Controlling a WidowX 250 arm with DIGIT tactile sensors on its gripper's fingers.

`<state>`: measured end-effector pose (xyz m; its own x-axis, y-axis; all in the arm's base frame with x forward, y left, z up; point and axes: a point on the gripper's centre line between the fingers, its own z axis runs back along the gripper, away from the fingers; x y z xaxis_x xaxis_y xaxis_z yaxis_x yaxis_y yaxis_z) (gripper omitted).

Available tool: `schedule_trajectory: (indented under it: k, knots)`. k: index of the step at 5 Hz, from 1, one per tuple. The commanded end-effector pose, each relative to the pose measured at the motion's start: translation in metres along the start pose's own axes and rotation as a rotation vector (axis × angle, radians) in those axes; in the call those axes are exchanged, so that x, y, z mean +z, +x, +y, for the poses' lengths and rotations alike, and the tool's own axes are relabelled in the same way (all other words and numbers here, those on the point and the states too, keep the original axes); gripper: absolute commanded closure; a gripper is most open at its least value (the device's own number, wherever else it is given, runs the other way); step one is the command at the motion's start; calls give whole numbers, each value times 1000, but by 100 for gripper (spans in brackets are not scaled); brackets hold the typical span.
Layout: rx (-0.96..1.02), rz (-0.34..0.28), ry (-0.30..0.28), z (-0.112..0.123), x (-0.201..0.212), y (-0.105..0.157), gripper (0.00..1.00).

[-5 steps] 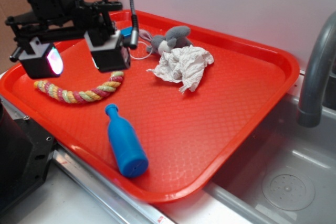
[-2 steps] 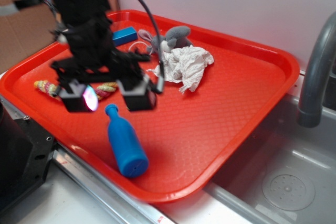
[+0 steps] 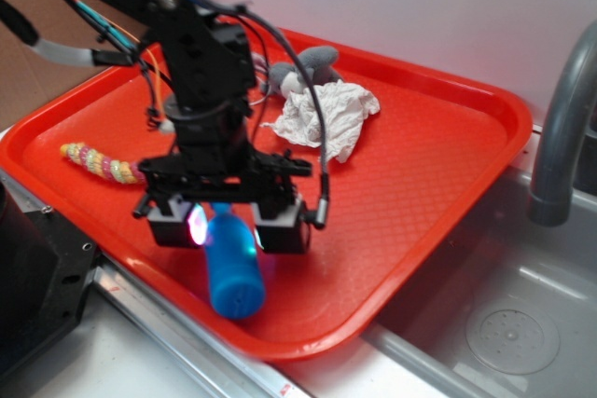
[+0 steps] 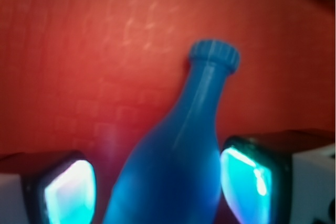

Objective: Grab the blue bottle.

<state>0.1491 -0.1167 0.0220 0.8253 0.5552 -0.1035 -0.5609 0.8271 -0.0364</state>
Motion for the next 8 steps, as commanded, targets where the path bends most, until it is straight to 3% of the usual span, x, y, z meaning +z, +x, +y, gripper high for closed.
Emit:
schedule_trajectory:
  k: [1, 3, 4, 5, 6, 7, 8]
  knots:
    - [-62, 39, -52, -42, -4, 21, 0]
    - [-135, -13, -45, -62, 0, 32, 0]
    - [-207, -92, -74, -44, 8, -18, 100]
    - [-211, -112, -68, -19, 19, -47, 100]
    - [-194, -111, -61, -9, 37, -38, 100]
    - [-128, -120, -88, 18, 71, -28, 100]
    - [-87, -116, -96, 35, 107, 7, 100]
